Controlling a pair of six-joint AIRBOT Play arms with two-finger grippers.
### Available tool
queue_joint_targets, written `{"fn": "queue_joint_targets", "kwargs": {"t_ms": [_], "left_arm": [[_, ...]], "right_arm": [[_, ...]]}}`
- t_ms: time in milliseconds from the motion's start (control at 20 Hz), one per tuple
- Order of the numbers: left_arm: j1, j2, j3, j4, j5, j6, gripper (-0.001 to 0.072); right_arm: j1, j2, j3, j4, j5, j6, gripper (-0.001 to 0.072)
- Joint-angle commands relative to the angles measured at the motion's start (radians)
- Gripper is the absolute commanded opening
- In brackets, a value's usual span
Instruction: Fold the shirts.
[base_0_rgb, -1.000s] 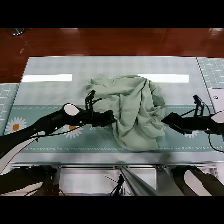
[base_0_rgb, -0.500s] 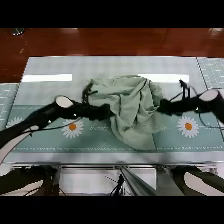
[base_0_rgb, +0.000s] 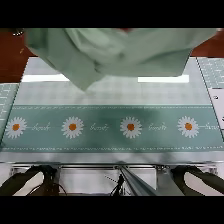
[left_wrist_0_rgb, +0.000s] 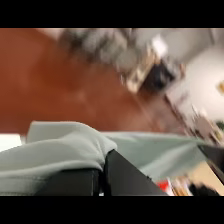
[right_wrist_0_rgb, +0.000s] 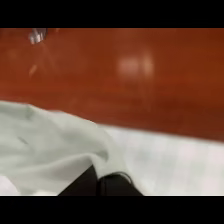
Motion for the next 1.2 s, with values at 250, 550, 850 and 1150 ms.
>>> {"fn": "queue_joint_targets", "kwargs": {"t_ms": [250, 550, 850, 1150], "left_arm": [[0.562, 0.229, 0.322, 0.122, -0.249, -0.086, 0.0025], [0.314, 0.372, 0.304, 0.721, -0.426, -0.186, 0.0025], [-0.061, 0.414, -0.104, 0.956, -0.586, -0.248, 0.0025], [-0.118, 0.214, -0.613, 0.952, -0.172, -0.267, 0.0025]], "right_arm": [[-0.001, 0.344, 0.168, -0.246, 0.214, 0.047, 0.0026], [-0.001, 0.530, 0.051, -0.368, 0.346, 0.085, 0.0026], [-0.001, 0.591, -0.475, -0.358, 0.305, 0.099, 0.0027], [-0.001, 0.341, -0.851, -0.353, -0.060, 0.103, 0.0027]]}}
